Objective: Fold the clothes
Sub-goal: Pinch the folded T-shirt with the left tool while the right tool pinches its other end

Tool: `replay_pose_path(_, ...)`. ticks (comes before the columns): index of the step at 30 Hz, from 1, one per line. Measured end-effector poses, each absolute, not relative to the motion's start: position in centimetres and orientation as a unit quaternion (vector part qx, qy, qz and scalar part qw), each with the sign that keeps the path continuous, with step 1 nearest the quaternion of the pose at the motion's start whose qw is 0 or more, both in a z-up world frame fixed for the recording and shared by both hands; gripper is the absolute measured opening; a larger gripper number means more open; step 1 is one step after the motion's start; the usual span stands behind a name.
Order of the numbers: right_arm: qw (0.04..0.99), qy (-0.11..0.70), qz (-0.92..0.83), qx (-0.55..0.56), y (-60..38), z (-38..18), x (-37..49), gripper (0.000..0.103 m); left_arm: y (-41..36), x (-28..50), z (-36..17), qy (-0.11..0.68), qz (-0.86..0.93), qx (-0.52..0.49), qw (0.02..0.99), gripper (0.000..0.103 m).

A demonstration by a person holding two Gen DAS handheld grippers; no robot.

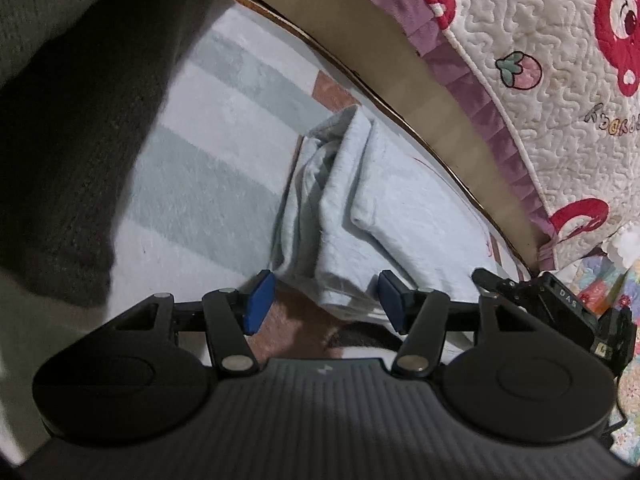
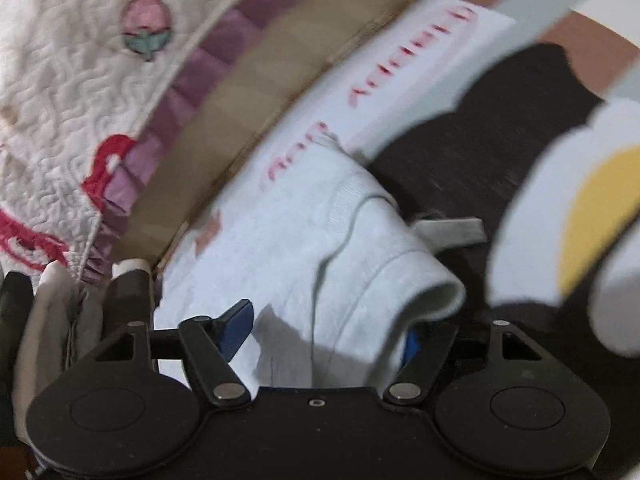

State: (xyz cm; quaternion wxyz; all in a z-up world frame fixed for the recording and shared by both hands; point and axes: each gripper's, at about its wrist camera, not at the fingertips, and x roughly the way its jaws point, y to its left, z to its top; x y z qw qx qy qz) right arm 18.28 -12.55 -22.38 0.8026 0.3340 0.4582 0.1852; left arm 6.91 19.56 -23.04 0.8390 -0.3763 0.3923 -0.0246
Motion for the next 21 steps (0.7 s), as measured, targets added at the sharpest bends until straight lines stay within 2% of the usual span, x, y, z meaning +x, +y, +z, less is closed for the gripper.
replay_pose_path(1, 0.807, 0.454, 0.185, 0.329, -12.5, -22.3, 18.2, 0.051, 19.7, 6.9, -23.1, 0.39, -0.024, -0.381, 0.838, 0.057)
replay_pose_path(3, 0.822, 0.439, 0.201, 0.301, -12.4, -21.5, 18.2, 0.032, 19.8, 7.0, -23.2, 0.388, -0.024, -0.387, 0.836, 0.057)
replay_pose_path(7, 0.869, 0.388, 0.238, 0.195, -11.3, -17.8, 17.9, 0.025, 19.9, 6.8, -22.4, 0.387, -0.037, -0.382, 0.838, 0.057)
replay_pose_path(13, 0.91, 0.357, 0.205, 0.044, -11.4, -14.9, 19.9, 0.025, 19.3, 7.0, -20.3, 0.361, -0.079, -0.35, 0.861, 0.061)
replay_pose_path(17, 0.895, 0.395, 0.197, 0.059, -13.4, -17.0, 21.5, 0.03, 18.4, 8.3, -22.0, 0.384, -0.098, -0.379, 0.836, 0.061)
replay_pose_path(21, 0.881, 0.418, 0.183, 0.124, -15.1, -18.0, 21.0, 0.043, 17.4, 10.3, -23.1, 0.403, -0.092, -0.425, 0.805, 0.061)
